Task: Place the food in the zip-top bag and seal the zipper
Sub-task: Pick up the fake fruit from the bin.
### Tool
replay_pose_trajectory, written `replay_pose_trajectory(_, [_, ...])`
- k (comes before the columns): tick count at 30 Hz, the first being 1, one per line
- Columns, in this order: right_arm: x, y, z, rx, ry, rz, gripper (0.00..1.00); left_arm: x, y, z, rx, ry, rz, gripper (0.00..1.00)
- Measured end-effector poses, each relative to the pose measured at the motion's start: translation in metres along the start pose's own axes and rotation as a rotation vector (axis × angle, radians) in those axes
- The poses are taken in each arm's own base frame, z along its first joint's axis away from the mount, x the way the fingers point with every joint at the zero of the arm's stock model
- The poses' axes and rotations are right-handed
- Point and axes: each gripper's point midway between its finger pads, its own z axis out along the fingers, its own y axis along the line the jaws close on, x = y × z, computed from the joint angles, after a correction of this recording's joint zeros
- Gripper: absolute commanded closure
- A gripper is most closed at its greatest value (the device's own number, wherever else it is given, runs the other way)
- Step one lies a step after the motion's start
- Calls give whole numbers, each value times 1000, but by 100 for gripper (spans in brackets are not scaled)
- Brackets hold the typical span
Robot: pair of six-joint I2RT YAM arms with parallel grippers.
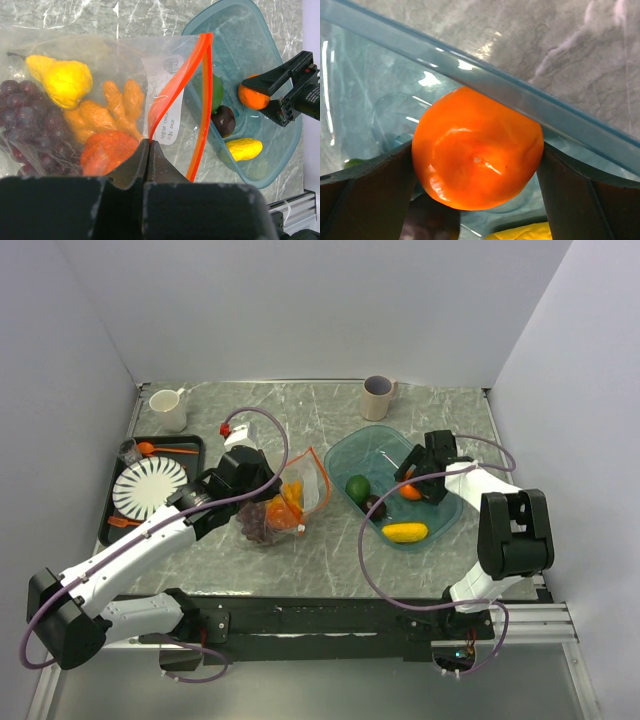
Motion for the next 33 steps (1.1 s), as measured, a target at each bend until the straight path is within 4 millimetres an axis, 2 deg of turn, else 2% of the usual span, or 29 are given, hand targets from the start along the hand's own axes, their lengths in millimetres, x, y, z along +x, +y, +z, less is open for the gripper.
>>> replay_pose_trajectory(7, [-2, 6, -7, -39, -2, -28, 24, 0, 0, 0, -1, 1, 1, 99])
replay_pose_trajectory(13, [-9, 22, -27, -123, -29, -66, 24, 1, 0, 1, -3, 4, 1, 99])
replay_pose_trajectory(23, [4, 31, -37, -205, 15, -137, 19, 1, -1, 1, 1, 2, 0, 99])
replay_pose_trajectory(28, [10, 31, -36, -203, 33, -175, 7, 1, -3, 1, 11, 8, -1, 99])
replay_pose_trajectory(33, [21, 22, -27, -150, 75, -200, 0, 2, -3, 1, 15, 14, 0, 99])
